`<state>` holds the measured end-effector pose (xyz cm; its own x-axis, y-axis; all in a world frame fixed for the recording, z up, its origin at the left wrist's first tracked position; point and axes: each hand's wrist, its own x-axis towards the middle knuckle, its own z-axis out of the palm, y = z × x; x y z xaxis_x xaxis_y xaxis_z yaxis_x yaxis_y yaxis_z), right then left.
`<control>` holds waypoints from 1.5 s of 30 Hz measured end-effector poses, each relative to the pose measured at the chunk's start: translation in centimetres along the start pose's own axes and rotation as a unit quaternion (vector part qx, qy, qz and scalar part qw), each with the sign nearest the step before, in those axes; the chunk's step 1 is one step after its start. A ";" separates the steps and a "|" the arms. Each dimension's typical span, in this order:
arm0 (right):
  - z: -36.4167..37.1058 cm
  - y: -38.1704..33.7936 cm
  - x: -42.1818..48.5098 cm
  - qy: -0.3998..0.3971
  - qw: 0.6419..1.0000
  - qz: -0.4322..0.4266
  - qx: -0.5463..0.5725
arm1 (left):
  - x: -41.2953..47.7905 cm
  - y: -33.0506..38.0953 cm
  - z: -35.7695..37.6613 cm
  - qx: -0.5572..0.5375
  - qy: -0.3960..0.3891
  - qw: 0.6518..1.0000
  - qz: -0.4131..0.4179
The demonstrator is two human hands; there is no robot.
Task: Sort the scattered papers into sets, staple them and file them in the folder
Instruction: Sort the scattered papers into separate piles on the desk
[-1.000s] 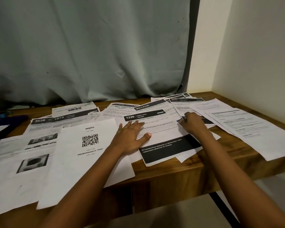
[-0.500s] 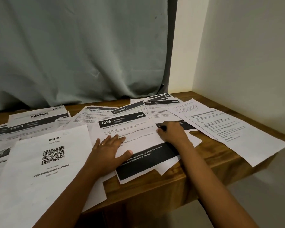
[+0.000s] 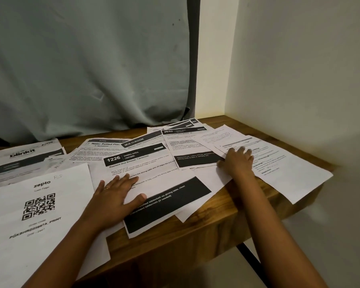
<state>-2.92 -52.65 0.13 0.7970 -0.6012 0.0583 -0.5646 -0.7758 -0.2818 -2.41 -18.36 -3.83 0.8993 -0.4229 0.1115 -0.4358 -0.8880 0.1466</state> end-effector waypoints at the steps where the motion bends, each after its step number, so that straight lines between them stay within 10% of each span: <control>1: 0.2 0.4 0.1 -0.020 1.000 0.009 0.004 | 0.0 0.0 0.0 -0.003 0.002 1.000 0.001; 17: 1.1 0.5 -2.8 0.074 0.977 -0.142 0.138 | -0.1 -0.1 0.0 -0.032 0.011 0.999 0.003; 24: 0.9 2.8 -2.6 0.006 0.995 -0.055 0.088 | -0.1 0.0 -0.1 -0.038 0.010 0.999 0.004; 45: -3.1 0.7 -4.6 0.171 0.981 0.028 0.090 | -0.3 0.1 -0.3 -0.038 0.016 0.999 0.003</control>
<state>-7.60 -51.04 2.67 0.6296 -0.6953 0.3468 -0.5338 -0.7114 -0.4571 -2.75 -18.30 -3.59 0.8953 -0.4217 0.1438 -0.4443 -0.8686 0.2194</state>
